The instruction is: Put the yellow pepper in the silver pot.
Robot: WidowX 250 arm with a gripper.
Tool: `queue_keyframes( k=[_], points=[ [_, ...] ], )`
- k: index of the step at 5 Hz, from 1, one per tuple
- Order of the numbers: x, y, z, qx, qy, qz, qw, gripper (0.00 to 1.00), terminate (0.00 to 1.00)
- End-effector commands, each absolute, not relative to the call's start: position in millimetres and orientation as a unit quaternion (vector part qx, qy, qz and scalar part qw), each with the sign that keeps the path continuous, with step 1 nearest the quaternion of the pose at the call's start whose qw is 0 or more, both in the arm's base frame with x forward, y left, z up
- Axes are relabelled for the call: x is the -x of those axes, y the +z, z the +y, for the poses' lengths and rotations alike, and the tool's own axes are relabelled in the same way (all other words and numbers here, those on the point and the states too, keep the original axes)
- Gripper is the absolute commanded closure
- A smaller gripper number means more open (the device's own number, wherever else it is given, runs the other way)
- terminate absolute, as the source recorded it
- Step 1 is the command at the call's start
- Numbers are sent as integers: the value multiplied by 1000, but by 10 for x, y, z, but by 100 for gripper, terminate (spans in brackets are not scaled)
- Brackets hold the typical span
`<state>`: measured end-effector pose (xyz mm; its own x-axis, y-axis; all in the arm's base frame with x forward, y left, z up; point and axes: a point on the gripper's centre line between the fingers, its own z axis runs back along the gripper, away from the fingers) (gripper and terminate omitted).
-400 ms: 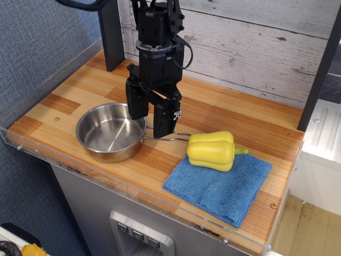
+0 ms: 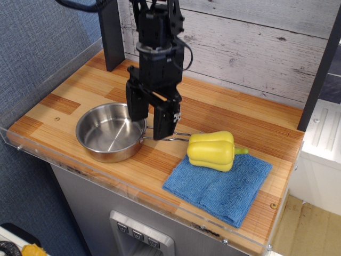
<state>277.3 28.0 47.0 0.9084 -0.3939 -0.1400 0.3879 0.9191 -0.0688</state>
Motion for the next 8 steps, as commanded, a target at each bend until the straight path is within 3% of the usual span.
queue_keyframes(
  k=[1, 2, 3, 4, 5, 6, 7, 8],
  points=[
    [-2797, 544, 282, 16, -201, 63, 977, 0, 0],
    [-2854, 547, 295, 0, -245, 52, 968, 0, 0],
    [-3046, 716, 233, -21, -362, 6, 932, 0, 0],
    [-3267, 753, 148, -47, -449, 12, 892, 0, 0],
    [-3467, 694, -46, -41, -502, 5, 864, 0, 0],
    [-3479, 663, -254, -33, -532, 11, 846, 0, 0],
    [-3283, 756, -464, -36, -537, 13, 843, 0, 0],
    [-3049, 990, -470, -44, -501, -6, 864, 0, 0]
  ],
)
